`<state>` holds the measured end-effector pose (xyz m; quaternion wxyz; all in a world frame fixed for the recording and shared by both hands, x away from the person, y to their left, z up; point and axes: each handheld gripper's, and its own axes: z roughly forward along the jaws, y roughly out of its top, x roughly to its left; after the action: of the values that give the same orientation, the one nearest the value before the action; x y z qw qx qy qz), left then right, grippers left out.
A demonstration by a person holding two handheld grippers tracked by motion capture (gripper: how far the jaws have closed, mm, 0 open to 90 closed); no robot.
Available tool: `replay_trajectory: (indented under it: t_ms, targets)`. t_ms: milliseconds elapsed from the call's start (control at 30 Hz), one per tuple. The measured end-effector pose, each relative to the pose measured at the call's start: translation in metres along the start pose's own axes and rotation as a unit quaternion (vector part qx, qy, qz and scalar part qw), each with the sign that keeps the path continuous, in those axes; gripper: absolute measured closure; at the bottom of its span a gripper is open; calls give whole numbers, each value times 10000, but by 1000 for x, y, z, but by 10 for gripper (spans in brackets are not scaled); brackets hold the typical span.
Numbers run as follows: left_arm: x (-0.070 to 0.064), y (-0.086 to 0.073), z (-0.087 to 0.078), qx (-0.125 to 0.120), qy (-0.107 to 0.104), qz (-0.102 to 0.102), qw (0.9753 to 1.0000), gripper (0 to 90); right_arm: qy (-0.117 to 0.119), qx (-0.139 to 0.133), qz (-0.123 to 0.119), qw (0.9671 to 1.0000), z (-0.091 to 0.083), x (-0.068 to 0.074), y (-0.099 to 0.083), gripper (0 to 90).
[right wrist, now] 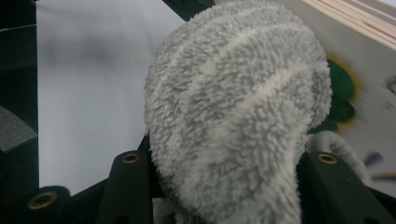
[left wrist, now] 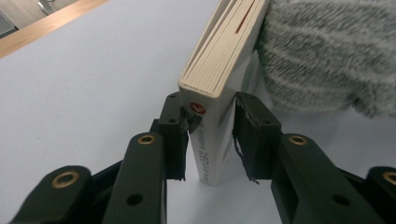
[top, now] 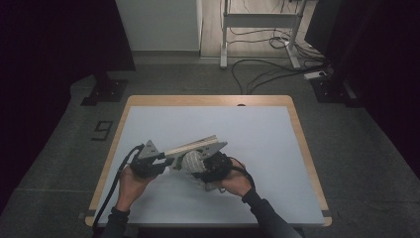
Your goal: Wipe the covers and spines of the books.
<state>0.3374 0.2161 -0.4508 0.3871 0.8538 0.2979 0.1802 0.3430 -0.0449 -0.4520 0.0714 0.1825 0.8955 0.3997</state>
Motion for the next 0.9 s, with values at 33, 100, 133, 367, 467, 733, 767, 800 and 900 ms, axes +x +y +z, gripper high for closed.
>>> replay_trajectory:
  t_ms: [33, 100, 133, 367, 467, 733, 767, 800, 900]
  targets:
    - [0, 0, 0, 2, 1, 8, 10000, 654, 15, -7, -30, 10000, 3, 1, 2, 519]
    - [0, 0, 0, 13, 3, 37, 10000, 654, 40, -5, -62, 10000, 8, 3, 6, 518]
    - [0, 0, 0, 13, 2, 40, 10000, 654, 65, 8, -94, 9999, 10, 4, 7, 518]
    - [0, 0, 0, 22, -18, 102, 9999, 655, 158, 35, -271, 9995, 25, 13, 13, 516]
    - [1, 0, 0, 17, -40, 102, 9999, 655, 191, 32, -312, 9993, 32, 15, 10, 513]
    - [2, 0, -1, 7, -50, 99, 9999, 656, 208, 58, -319, 9993, 49, 16, -4, 476]
    - [1, 0, -1, 6, -48, 99, 9999, 656, 218, 74, -302, 9993, 51, 16, -5, 466]
    - [1, 0, -1, 14, -49, 111, 9999, 655, 225, 85, -302, 9993, 53, 16, -7, 456]
    - [2, 0, -1, 15, -55, 110, 9999, 655, 227, 167, -257, 9993, 61, 16, -14, 423]
